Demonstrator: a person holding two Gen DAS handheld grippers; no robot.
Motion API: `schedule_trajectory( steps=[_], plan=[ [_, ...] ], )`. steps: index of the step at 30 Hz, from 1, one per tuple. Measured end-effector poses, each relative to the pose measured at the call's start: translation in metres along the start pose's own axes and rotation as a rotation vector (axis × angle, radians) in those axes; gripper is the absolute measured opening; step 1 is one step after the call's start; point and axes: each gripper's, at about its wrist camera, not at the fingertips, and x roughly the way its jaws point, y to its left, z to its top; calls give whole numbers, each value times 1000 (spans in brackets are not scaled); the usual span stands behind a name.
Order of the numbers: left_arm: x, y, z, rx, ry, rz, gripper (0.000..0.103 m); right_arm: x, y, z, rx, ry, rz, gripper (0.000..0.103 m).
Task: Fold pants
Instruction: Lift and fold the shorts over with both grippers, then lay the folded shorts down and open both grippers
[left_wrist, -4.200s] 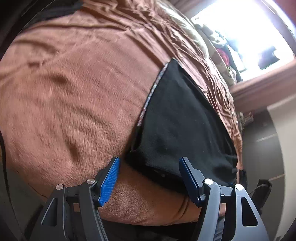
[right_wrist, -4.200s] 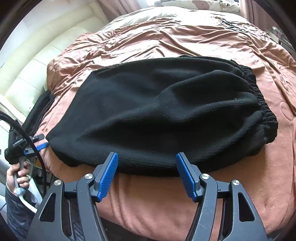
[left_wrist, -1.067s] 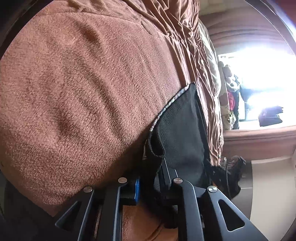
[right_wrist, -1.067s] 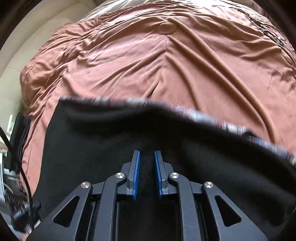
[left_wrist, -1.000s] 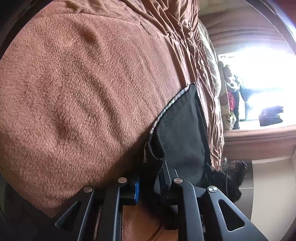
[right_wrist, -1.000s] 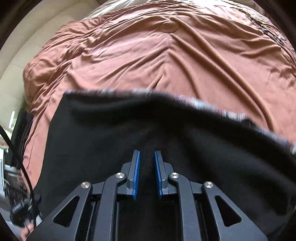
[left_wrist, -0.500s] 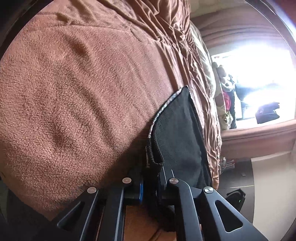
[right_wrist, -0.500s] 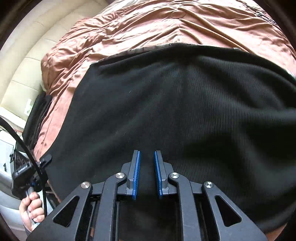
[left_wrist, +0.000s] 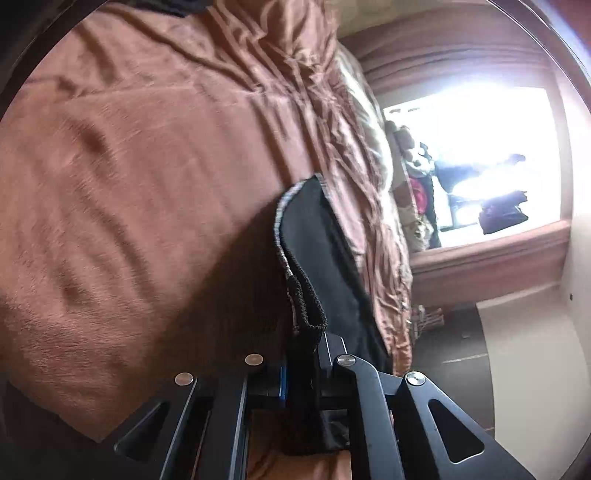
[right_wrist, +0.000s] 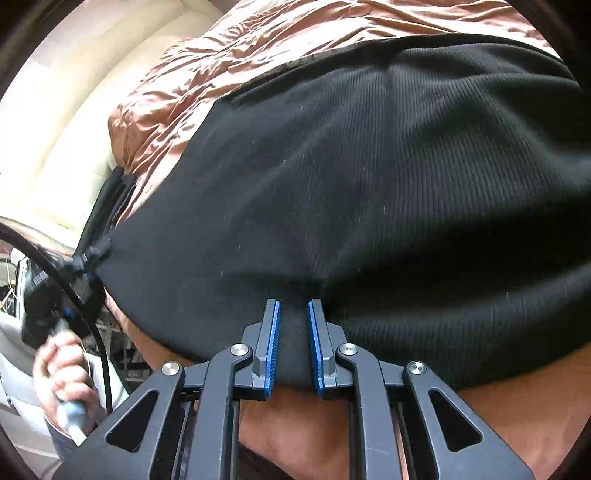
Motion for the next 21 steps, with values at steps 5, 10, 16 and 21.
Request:
schedule_trajectory(
  steps=[5, 10, 16, 21],
  plan=[
    [-3, -38, 3, 72, 7, -54, 10, -20, -8, -5, 35, -39, 42, 13],
    [3, -93, 0, 178, 43, -124, 10, -62, -26, -15, 48, -127, 57, 13],
    [22, -161, -17, 309, 94, -178, 10, -118, -51, -28, 67, -253, 51, 58],
    [42, -211, -37, 392, 146, -213, 10, -153, -72, -38, 89, -317, 57, 58]
  ],
)
